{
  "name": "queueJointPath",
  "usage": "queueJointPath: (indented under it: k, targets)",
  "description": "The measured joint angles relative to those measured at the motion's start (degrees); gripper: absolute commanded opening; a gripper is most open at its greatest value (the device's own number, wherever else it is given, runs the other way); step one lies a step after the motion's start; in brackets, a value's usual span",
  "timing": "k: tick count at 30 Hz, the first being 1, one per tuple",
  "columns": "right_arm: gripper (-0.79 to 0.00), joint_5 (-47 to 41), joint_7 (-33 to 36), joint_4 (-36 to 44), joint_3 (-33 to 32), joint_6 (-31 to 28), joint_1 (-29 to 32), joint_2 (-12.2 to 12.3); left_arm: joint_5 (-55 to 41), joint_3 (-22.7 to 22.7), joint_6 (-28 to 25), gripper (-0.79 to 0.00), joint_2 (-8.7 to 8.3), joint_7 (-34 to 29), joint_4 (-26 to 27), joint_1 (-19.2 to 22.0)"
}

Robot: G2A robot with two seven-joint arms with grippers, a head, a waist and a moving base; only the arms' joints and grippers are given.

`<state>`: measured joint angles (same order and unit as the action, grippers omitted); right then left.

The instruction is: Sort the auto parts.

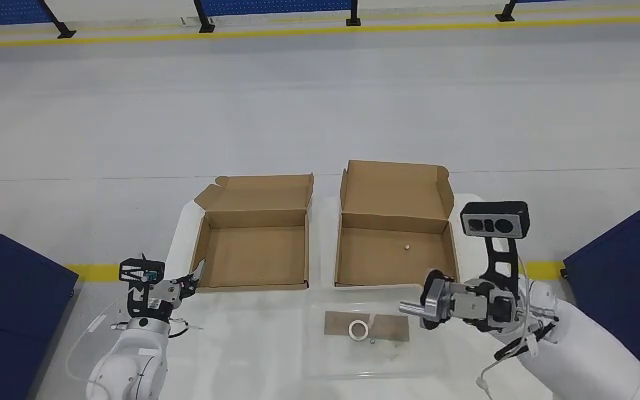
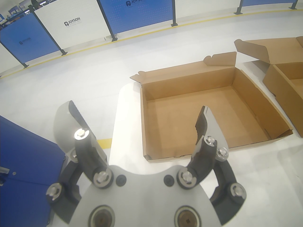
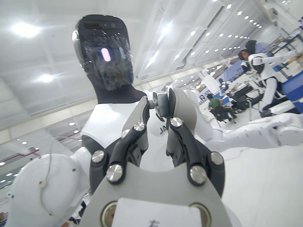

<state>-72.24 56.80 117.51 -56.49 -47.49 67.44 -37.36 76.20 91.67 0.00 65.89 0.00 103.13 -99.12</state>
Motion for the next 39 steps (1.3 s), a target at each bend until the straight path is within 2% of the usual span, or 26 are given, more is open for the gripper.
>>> queueJointPath:
  k: [7, 11, 20, 30, 33, 39]
  targets:
    - [-0.785, 0.19, -0.07, -0.13, -0.02, -0.06, 0.01, 0.02, 0.0, 0.0, 0.0, 0.0, 0.0, 0.0, 0.0, 0.0]
    - [-0.785, 0.8, -3.25, 1.47, -0.15, 1.32, 1.26, -0.66, 0.0, 0.0, 0.0, 0.0, 0.0, 0.0, 0.0, 0.0]
    - [-0.785, -13.99, -0.94, 1.3, -0.19, -0.09, 2.93, -3.45, 0.0, 0.0, 0.0, 0.0, 0.0, 0.0, 0.0, 0.0]
    - [-0.785, -21.02, 0.88, 0.75, -1.44, 0.89, 4.79, -6.63, 0.0, 0.0, 0.0, 0.0, 0.0, 0.0, 0.0, 0.0]
    - [-0.785, -19.98, 1.48, 0.15, -2.55, 1.48, 5.03, -7.5, 0.0, 0.0, 0.0, 0.0, 0.0, 0.0, 0.0, 0.0]
    - [-0.785, -11.95, 2.34, -1.33, -5.47, 2.69, 5.56, -8.37, 0.0, 0.0, 0.0, 0.0, 0.0, 0.0, 0.0, 0.0]
